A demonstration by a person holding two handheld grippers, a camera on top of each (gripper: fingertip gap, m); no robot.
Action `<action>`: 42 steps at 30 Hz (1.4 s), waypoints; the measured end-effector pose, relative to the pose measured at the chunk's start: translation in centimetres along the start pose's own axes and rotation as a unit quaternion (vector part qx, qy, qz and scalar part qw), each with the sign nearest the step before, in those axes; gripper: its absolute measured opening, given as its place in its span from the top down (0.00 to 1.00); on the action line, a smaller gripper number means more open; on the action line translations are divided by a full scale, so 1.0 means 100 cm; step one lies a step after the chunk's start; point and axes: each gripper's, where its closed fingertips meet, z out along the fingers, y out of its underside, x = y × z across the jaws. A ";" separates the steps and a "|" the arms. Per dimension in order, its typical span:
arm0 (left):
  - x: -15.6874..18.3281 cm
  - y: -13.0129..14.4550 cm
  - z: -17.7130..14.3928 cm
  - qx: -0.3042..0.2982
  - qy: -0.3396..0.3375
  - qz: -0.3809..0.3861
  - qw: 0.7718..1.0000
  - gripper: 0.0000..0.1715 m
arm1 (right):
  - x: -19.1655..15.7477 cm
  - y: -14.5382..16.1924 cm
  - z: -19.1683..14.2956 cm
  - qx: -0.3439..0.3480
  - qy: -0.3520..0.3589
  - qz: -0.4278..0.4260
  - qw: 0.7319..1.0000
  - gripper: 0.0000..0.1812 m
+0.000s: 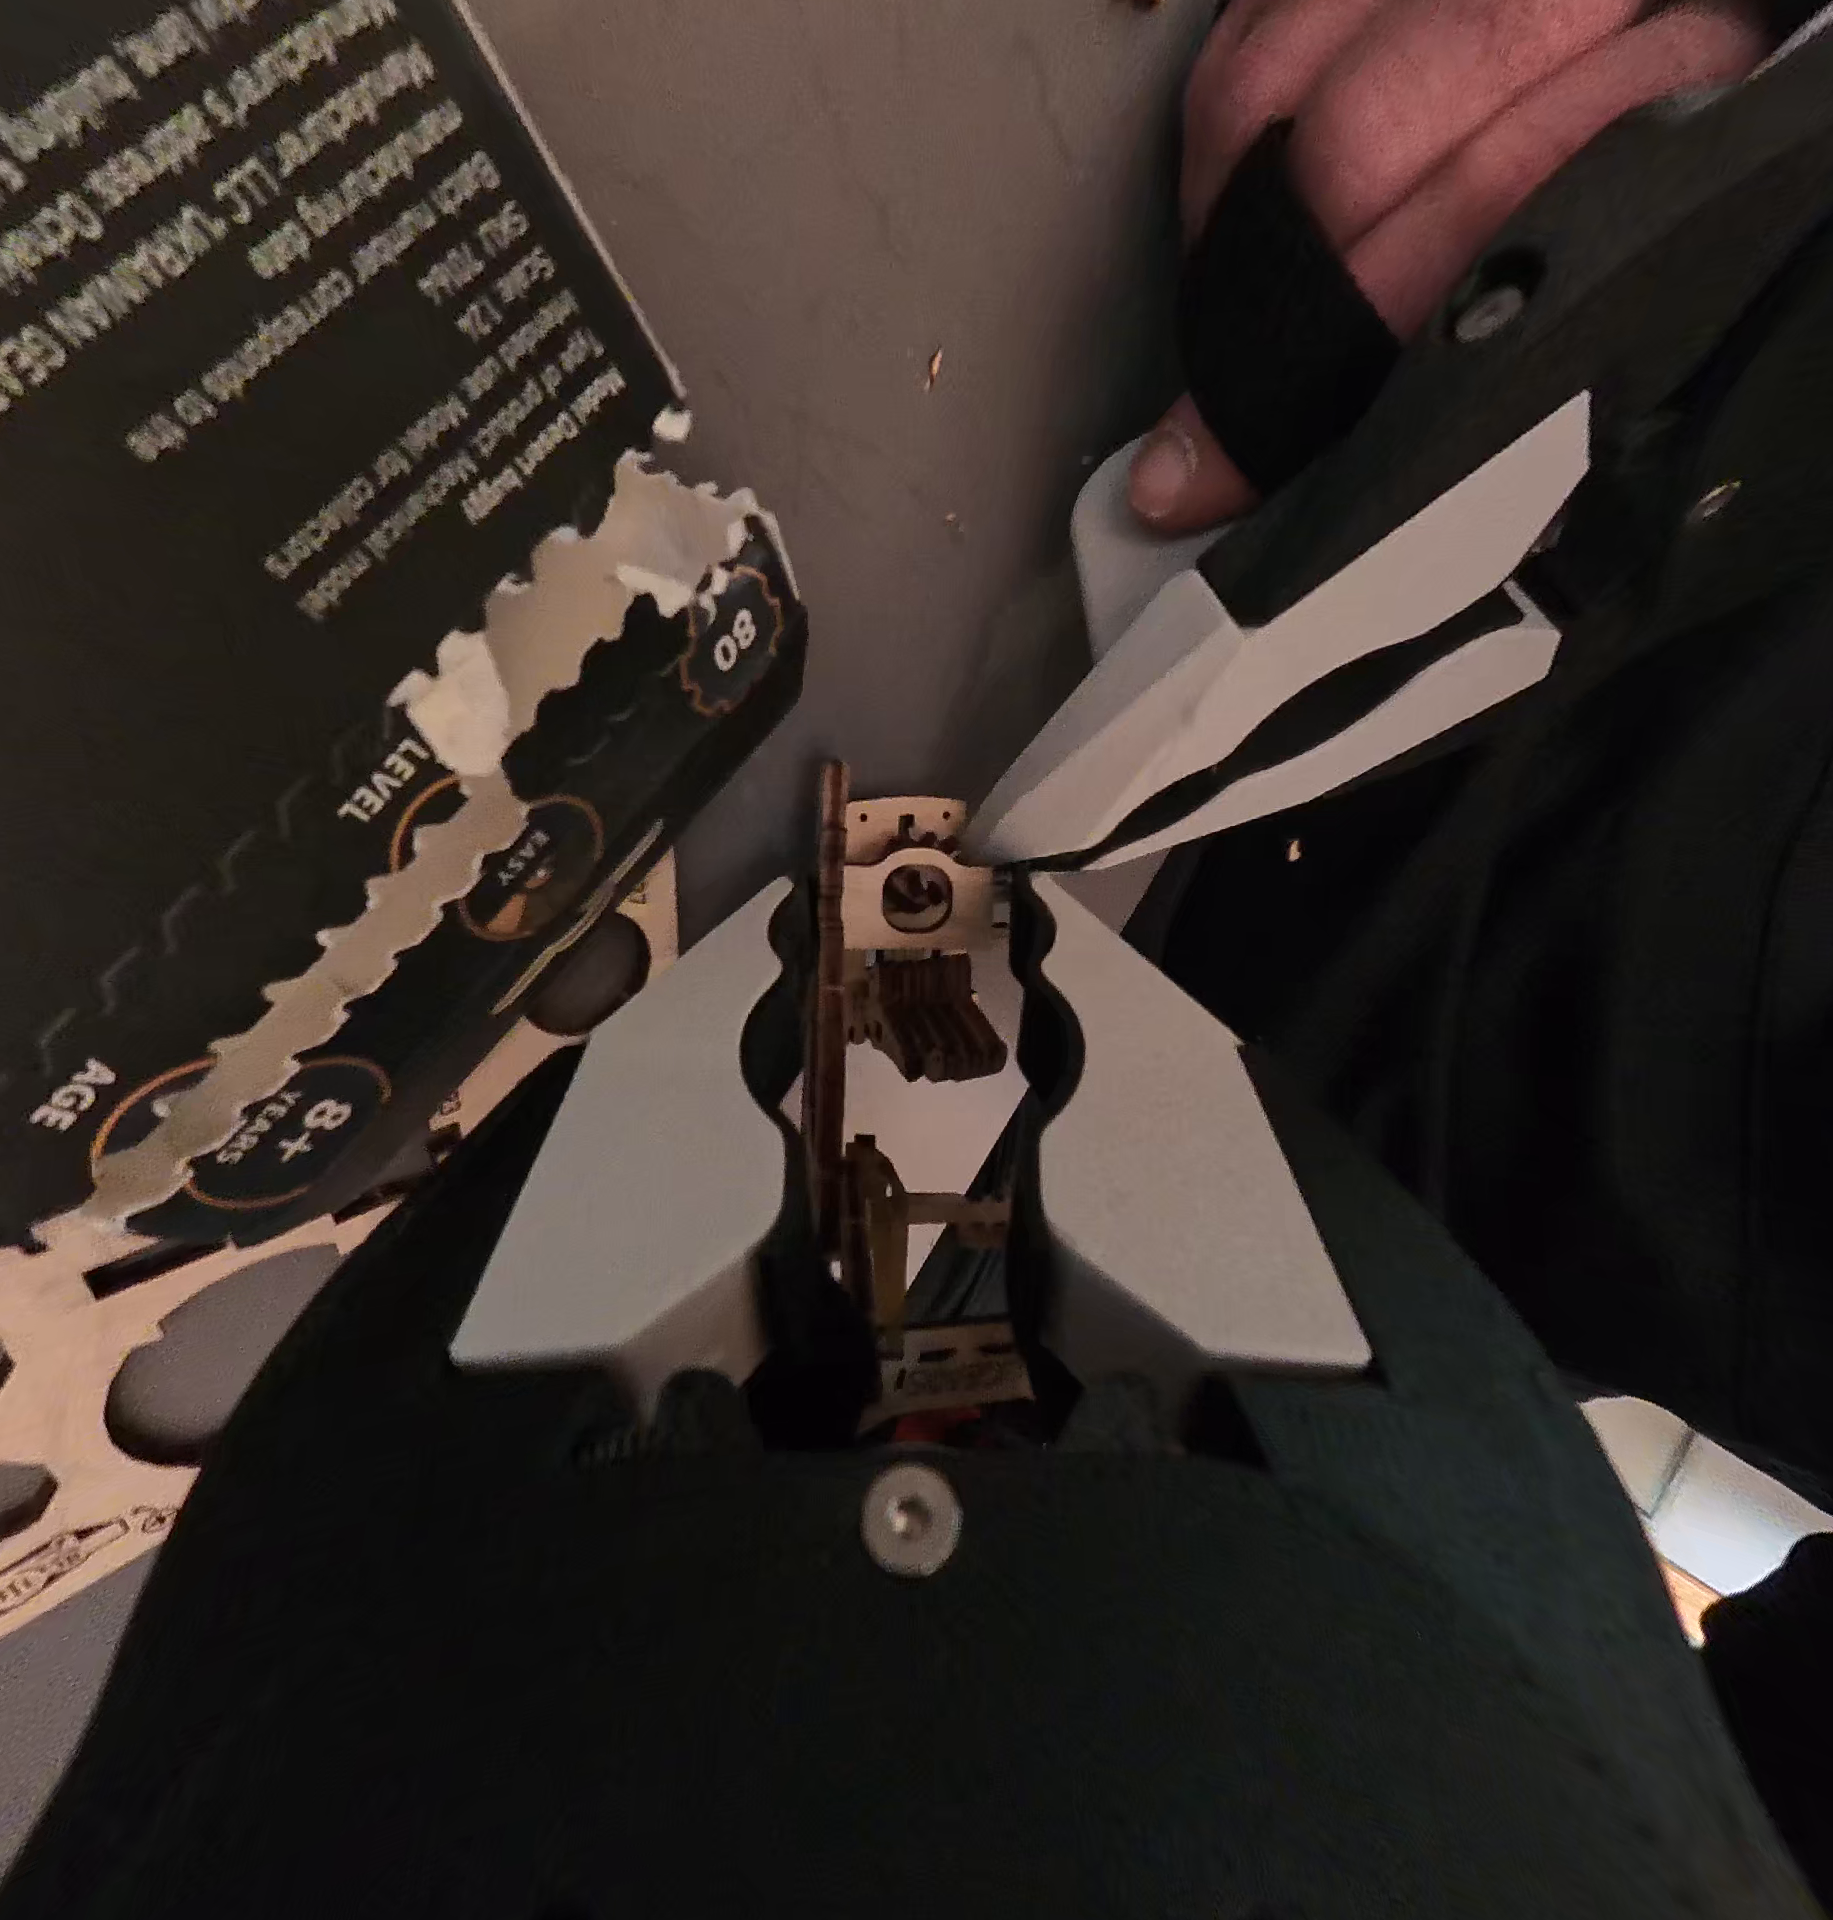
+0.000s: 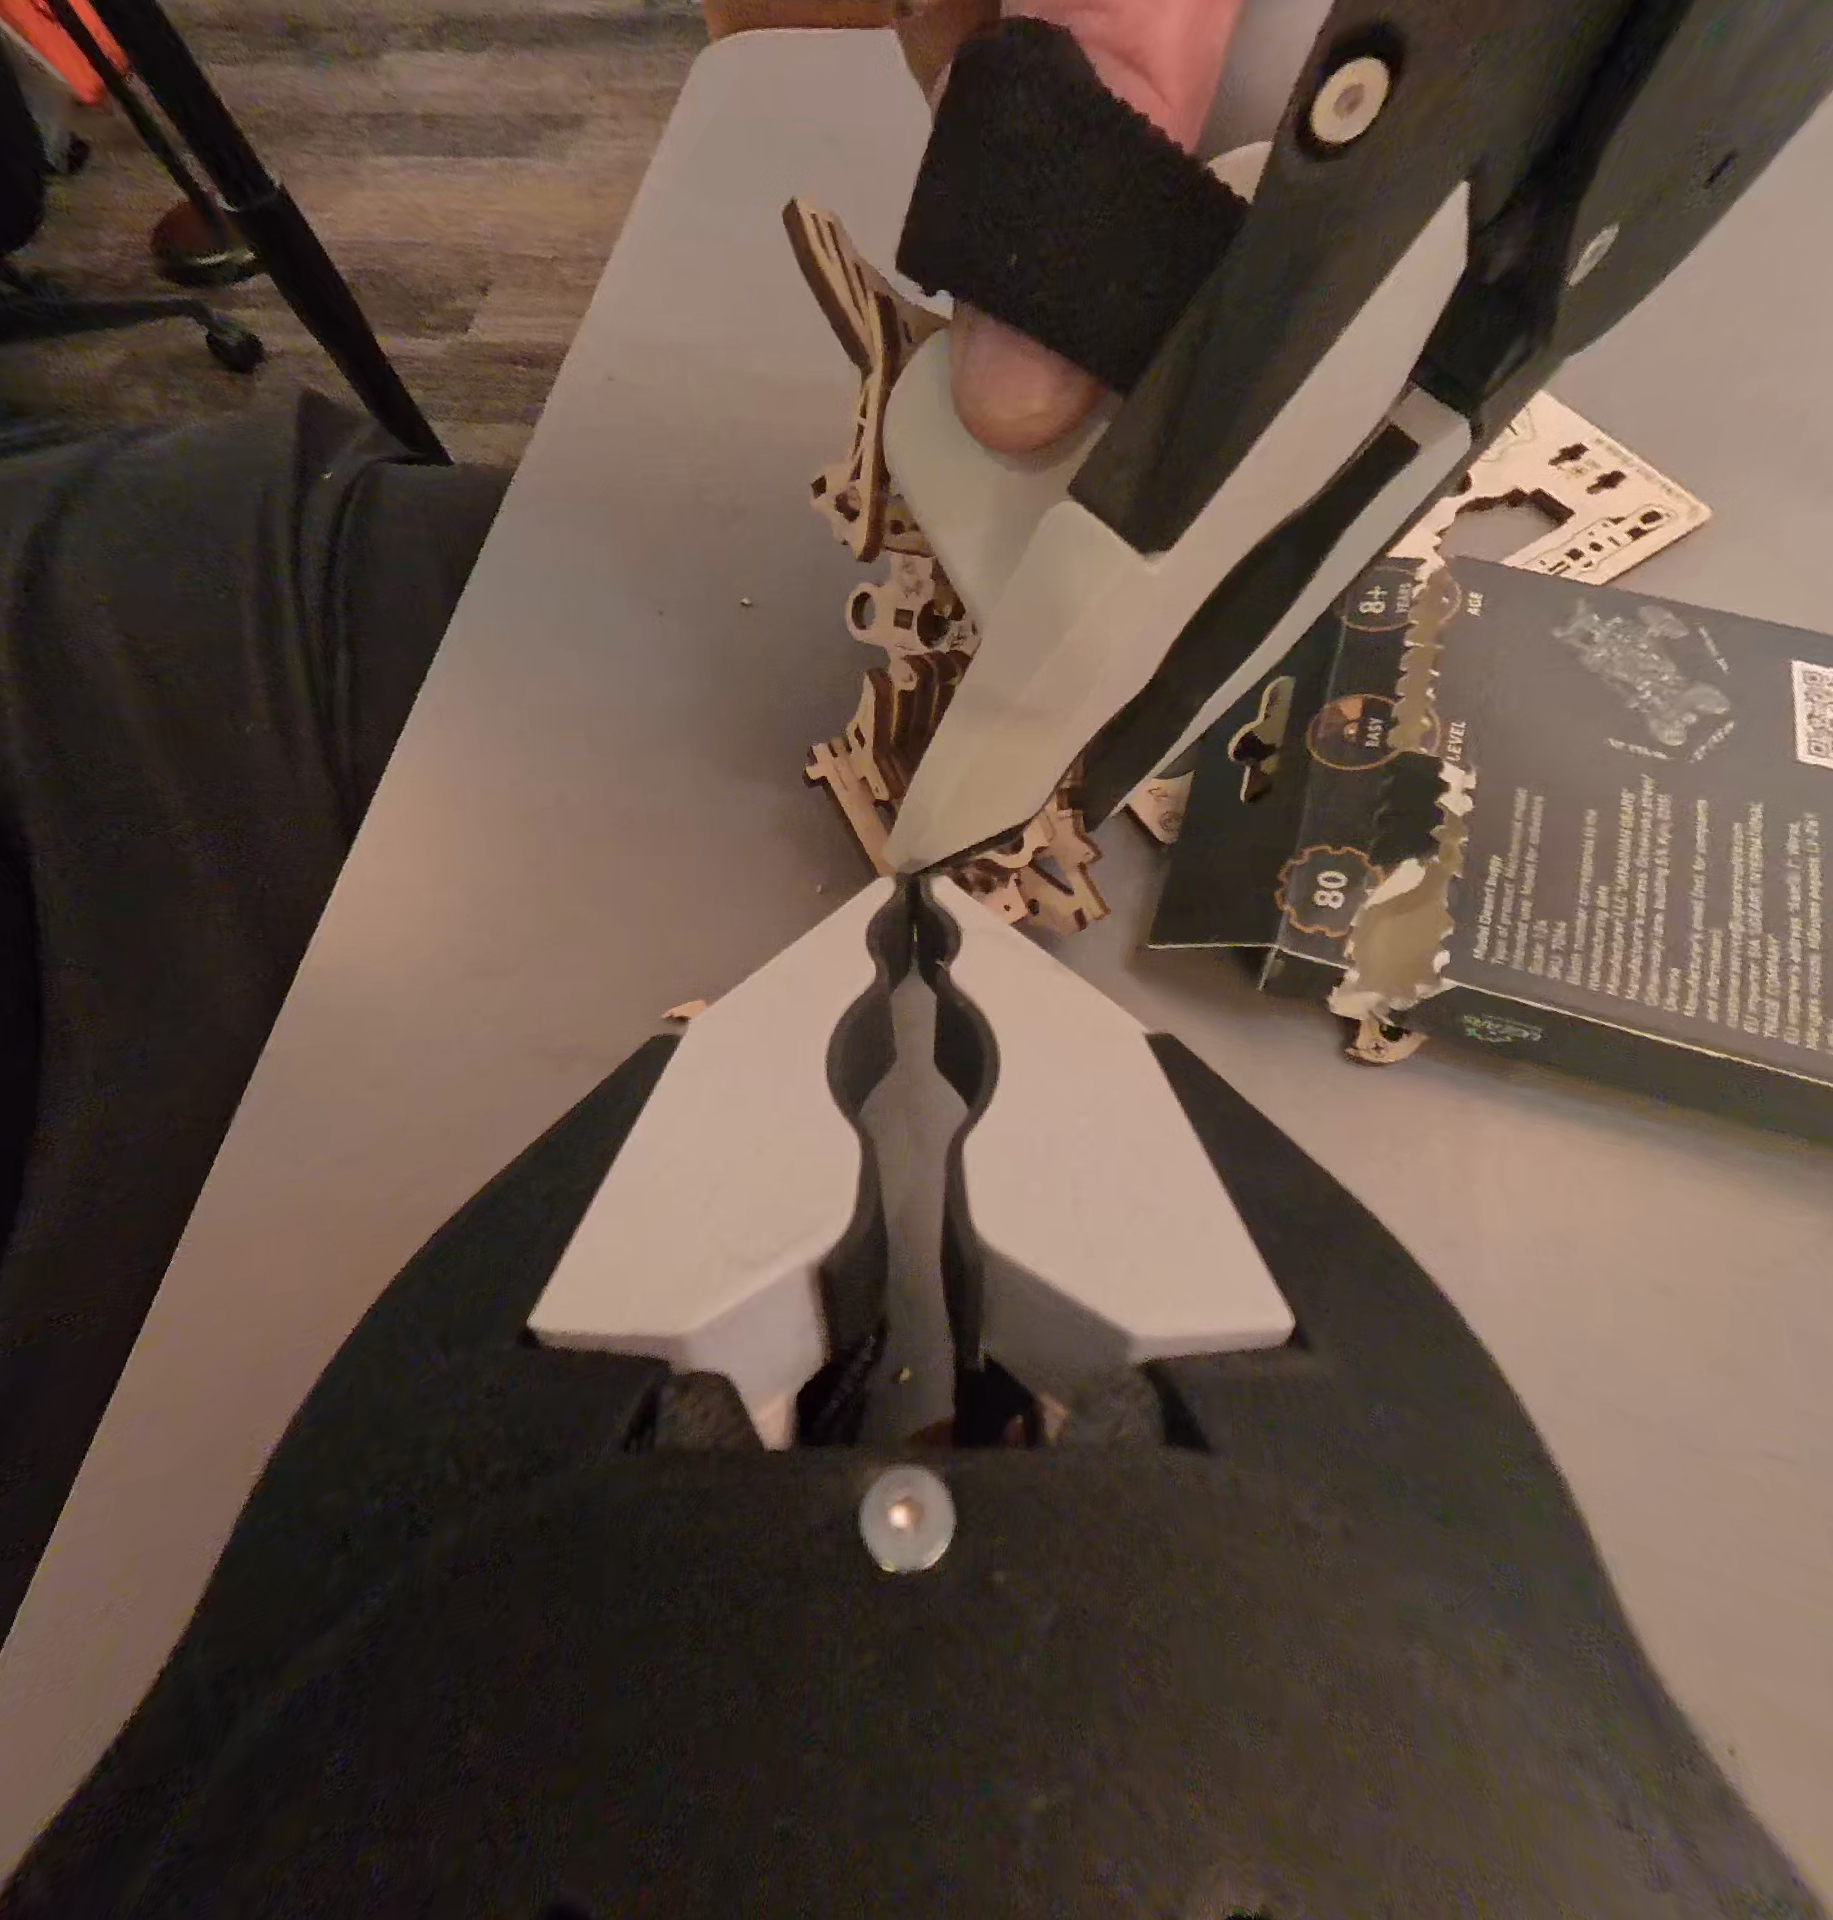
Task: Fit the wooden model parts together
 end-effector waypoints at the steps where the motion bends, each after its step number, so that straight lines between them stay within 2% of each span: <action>1: -0.001 0.001 0.001 -0.005 -0.003 0.002 1.000 0.79 | -0.001 0.001 0.002 -0.005 0.002 -0.001 1.000 1.00; 7: -0.001 0.002 0.000 0.000 -0.003 0.005 1.000 0.79 | -0.001 0.004 0.007 -0.025 0.021 -0.028 0.999 1.00; 14: 0.000 -0.004 -0.004 0.027 0.011 -0.008 1.000 0.79 | 0.005 0.004 -0.005 -0.005 0.010 0.010 1.000 1.00; 15: 0.000 -0.006 -0.005 0.035 0.014 -0.012 0.999 0.79 | 0.007 0.004 -0.006 -0.003 0.014 0.022 1.000 1.00; 17: 0.000 -0.008 -0.007 0.046 0.017 -0.016 0.999 0.79 | 0.011 0.001 -0.010 0.011 0.009 0.066 0.998 0.93; 24: 0.002 -0.020 -0.012 0.097 0.032 -0.030 0.994 0.79 | 0.025 0.000 -0.010 0.029 0.026 0.129 0.991 0.89; 28: 0.002 -0.023 -0.014 0.116 0.041 -0.032 0.992 0.79 | 0.024 -0.002 -0.011 0.037 0.027 0.128 0.991 0.95; 31: 0.003 -0.023 -0.015 0.121 0.045 -0.031 0.991 0.79 | 0.025 -0.002 -0.011 0.039 0.030 0.128 0.991 0.95; 34: 0.003 -0.025 -0.015 0.126 0.049 -0.032 0.990 0.79 | 0.026 -0.002 -0.014 0.034 0.037 0.109 0.993 0.93; 37: 0.004 -0.028 -0.018 0.140 0.058 -0.038 0.988 0.79 | 0.025 0.000 -0.015 0.027 0.046 0.089 0.995 0.87; 42: 0.004 -0.030 -0.017 0.147 0.063 -0.042 0.986 0.79 | 0.022 -0.004 -0.016 0.035 0.042 0.080 0.995 0.86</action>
